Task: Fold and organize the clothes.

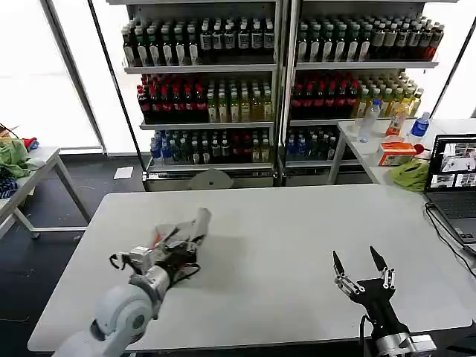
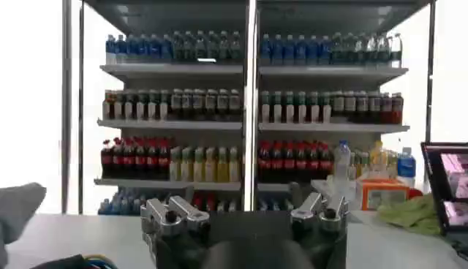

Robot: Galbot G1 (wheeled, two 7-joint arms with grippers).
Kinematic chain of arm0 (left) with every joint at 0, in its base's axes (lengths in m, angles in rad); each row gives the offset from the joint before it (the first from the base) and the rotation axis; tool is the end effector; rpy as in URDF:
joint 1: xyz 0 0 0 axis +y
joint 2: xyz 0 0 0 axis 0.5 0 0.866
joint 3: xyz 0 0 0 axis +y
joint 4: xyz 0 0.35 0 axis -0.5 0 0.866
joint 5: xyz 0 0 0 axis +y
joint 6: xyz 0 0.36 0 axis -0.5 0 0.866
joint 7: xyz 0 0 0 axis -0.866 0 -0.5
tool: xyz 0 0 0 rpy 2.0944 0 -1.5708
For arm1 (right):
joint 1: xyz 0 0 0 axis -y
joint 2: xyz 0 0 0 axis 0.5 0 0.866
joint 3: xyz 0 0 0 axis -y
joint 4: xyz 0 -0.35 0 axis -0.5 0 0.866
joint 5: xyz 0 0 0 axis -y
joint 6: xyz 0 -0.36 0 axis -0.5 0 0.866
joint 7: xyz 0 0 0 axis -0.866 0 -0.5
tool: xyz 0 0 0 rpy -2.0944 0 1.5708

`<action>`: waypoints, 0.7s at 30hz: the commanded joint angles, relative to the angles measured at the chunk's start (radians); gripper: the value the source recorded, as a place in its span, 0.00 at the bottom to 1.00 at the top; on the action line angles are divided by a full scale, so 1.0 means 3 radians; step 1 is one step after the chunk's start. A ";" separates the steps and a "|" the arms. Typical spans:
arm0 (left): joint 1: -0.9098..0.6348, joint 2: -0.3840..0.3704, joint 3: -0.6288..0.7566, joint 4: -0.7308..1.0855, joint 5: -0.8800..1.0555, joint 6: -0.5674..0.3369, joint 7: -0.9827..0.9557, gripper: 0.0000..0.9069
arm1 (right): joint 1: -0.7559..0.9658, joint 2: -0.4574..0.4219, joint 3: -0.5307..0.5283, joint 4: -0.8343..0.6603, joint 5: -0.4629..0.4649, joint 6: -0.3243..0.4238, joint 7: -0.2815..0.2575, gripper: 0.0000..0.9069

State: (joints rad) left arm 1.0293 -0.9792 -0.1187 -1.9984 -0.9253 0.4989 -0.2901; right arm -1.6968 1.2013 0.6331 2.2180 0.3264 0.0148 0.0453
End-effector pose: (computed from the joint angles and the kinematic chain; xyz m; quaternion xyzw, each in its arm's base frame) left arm 0.3053 0.0048 -0.2331 -0.1920 -0.9514 0.0901 0.2232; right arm 0.1592 -0.0773 -0.2624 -0.0459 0.9988 -0.0162 0.0055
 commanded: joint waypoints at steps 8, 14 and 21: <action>-0.0650 -0.0467 0.0675 0.0095 -0.0916 -0.0660 0.0399 1.00 | 0.0571 -0.0282 -0.0544 -0.0172 0.0928 -0.0920 0.0310 1.00; -0.0543 -0.0570 0.0331 0.0019 -0.0956 -0.1014 0.0699 1.00 | 0.0828 -0.0289 -0.0737 -0.0229 0.1304 -0.1153 0.0416 1.00; -0.0176 -0.0432 -0.0248 -0.0045 -0.0560 -0.1147 0.0847 1.00 | 0.1212 -0.0159 -0.1120 -0.0451 0.1675 -0.1382 0.0601 1.00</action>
State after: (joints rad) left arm 0.8986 -1.1133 -0.0212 -1.9891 -1.1501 0.2701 -0.1450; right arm -1.4972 1.1443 0.4416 2.1442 0.6147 -0.2650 0.1603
